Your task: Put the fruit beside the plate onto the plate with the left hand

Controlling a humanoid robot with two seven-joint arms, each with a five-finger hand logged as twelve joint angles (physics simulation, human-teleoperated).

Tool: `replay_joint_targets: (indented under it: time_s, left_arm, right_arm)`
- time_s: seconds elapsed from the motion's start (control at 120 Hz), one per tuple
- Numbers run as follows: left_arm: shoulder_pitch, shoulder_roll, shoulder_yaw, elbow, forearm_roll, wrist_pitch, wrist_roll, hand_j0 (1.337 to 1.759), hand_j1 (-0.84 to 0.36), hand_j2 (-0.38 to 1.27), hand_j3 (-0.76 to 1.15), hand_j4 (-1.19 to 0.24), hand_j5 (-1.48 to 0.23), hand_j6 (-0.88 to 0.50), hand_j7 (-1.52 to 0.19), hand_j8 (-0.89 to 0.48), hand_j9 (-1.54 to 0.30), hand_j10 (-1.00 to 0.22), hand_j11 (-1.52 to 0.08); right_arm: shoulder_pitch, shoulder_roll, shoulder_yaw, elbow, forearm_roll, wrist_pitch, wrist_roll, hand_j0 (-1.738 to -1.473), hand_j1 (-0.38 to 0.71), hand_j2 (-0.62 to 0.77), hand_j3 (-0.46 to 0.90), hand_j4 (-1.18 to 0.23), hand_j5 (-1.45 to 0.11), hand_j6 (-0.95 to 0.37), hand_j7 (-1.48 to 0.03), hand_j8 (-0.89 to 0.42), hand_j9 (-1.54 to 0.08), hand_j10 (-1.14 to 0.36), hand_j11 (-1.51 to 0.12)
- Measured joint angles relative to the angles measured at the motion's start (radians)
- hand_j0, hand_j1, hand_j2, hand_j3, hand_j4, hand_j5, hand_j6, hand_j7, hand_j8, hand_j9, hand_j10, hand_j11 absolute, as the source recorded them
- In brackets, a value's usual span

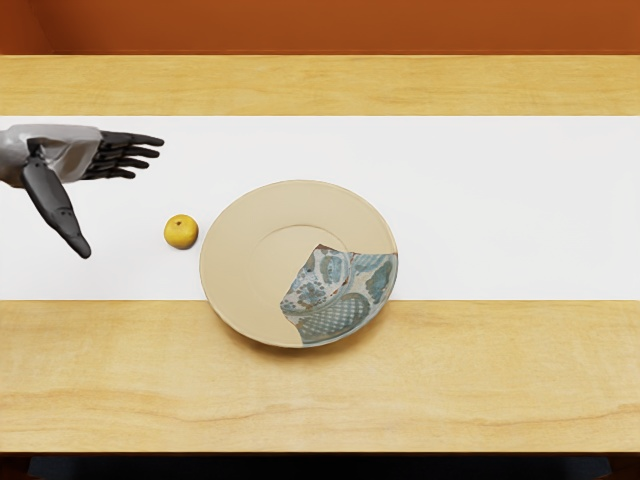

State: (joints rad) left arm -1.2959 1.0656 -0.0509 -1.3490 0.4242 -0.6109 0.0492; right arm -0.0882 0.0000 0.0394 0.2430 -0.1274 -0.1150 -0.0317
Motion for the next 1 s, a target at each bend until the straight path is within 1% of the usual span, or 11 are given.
replay_joint_targets:
  time_s: [0.158,0.217,0.258,0.358,0.458,0.517,0.592,0.717,0.742,0.883,1.0]
  left_arm:
    - [-0.006,-0.039,-0.001,0.003,0.014,0.000,0.002,1.658,0.35,0.00,0.00,0.00,0.00,-0.01,0.00,-0.01,0.00,0.00,0.00]
    - [-0.032,-0.080,-0.004,0.004,0.076,0.000,0.026,1.658,0.35,0.00,0.00,0.00,0.00,-0.01,0.00,0.00,0.00,0.00,0.00]
    - [-0.043,-0.109,-0.007,0.004,0.132,0.000,0.062,1.658,0.35,0.00,0.00,0.00,0.00,-0.01,0.00,0.00,0.00,0.00,0.00]
    - [-0.060,-0.172,-0.010,0.005,0.270,0.000,0.212,1.658,0.35,0.00,0.00,0.00,0.00,0.00,0.00,0.00,0.00,0.00,0.00]
    - [-0.066,-0.222,-0.011,0.001,0.428,0.000,0.317,1.658,0.35,0.00,0.00,0.00,0.00,-0.01,0.00,0.00,0.00,0.00,0.00]
    - [-0.058,-0.218,-0.011,-0.021,0.515,0.017,0.363,1.658,0.35,0.00,0.00,0.00,0.00,-0.01,0.00,0.00,0.00,0.00,0.00]
    - [-0.036,-0.219,-0.008,-0.058,0.607,0.090,0.402,1.658,0.35,0.00,0.00,0.00,0.00,-0.01,0.00,-0.01,0.00,0.00,0.00]
    - [0.001,-0.231,-0.004,-0.100,0.675,0.200,0.435,1.658,0.35,0.00,0.00,-0.01,0.00,-0.01,0.00,-0.01,0.00,0.00,0.00]
    - [0.001,-0.256,-0.004,-0.105,0.682,0.214,0.438,1.658,0.35,0.00,0.00,-0.01,0.00,-0.01,0.00,-0.01,0.00,0.00,0.00]
    - [0.001,-0.316,-0.003,-0.116,0.721,0.295,0.445,1.658,0.35,0.00,0.00,0.00,0.00,-0.01,0.00,-0.01,0.00,0.00,0.00]
    - [0.006,-0.393,0.003,-0.095,0.771,0.319,0.447,1.658,0.35,0.00,0.00,0.00,0.00,-0.01,0.00,-0.01,0.00,0.00,0.00]
  right_arm:
    - [-0.002,0.000,0.000,-0.001,0.000,0.000,0.000,-1.658,-0.31,-0.01,0.00,-0.03,-0.04,-0.03,-0.04,-0.03,-0.04,-0.03,-0.04]
    - [-0.002,0.000,0.000,-0.001,0.000,0.000,0.000,-1.658,-0.31,-0.01,0.00,-0.03,-0.04,-0.03,-0.04,-0.03,-0.04,-0.03,-0.04]
    - [-0.001,0.000,0.001,-0.001,0.000,0.000,0.000,-1.658,-0.31,-0.01,0.00,-0.03,-0.04,-0.03,-0.04,-0.03,-0.04,-0.03,-0.04]
    - [-0.001,0.000,0.001,0.000,0.000,0.000,0.000,-1.658,-0.31,-0.01,0.00,-0.03,-0.04,-0.03,-0.04,-0.03,-0.04,-0.03,-0.04]
    - [-0.001,0.000,0.001,-0.001,0.000,0.000,0.000,-1.658,-0.31,-0.01,0.00,-0.03,-0.04,-0.03,-0.04,-0.03,-0.04,-0.03,-0.04]
    - [-0.001,0.000,0.001,-0.001,0.000,0.000,0.000,-1.658,-0.31,-0.01,0.00,-0.03,-0.04,-0.03,-0.04,-0.03,-0.04,-0.03,-0.04]
    - [-0.001,0.000,0.001,-0.001,0.000,0.000,0.000,-1.658,-0.31,-0.01,0.00,-0.03,-0.04,-0.03,-0.04,-0.03,-0.04,-0.03,-0.04]
    - [-0.001,0.000,0.000,-0.001,0.000,0.000,0.000,-1.658,-0.31,-0.01,0.00,-0.03,-0.04,-0.03,-0.04,-0.03,-0.04,-0.03,-0.04]
    - [-0.001,0.000,0.000,-0.001,0.000,0.000,0.000,-1.658,-0.31,-0.01,0.00,-0.03,-0.04,-0.03,-0.04,-0.03,-0.04,-0.03,-0.04]
    - [-0.004,0.000,0.000,-0.001,0.000,0.000,0.000,-1.658,-0.31,-0.01,0.00,-0.03,-0.04,-0.03,-0.04,-0.03,-0.04,-0.03,-0.04]
    - [-0.005,0.000,-0.001,-0.001,0.000,0.000,0.000,-1.658,-0.31,-0.01,0.00,-0.03,-0.04,-0.03,-0.04,-0.03,-0.04,-0.03,-0.04]
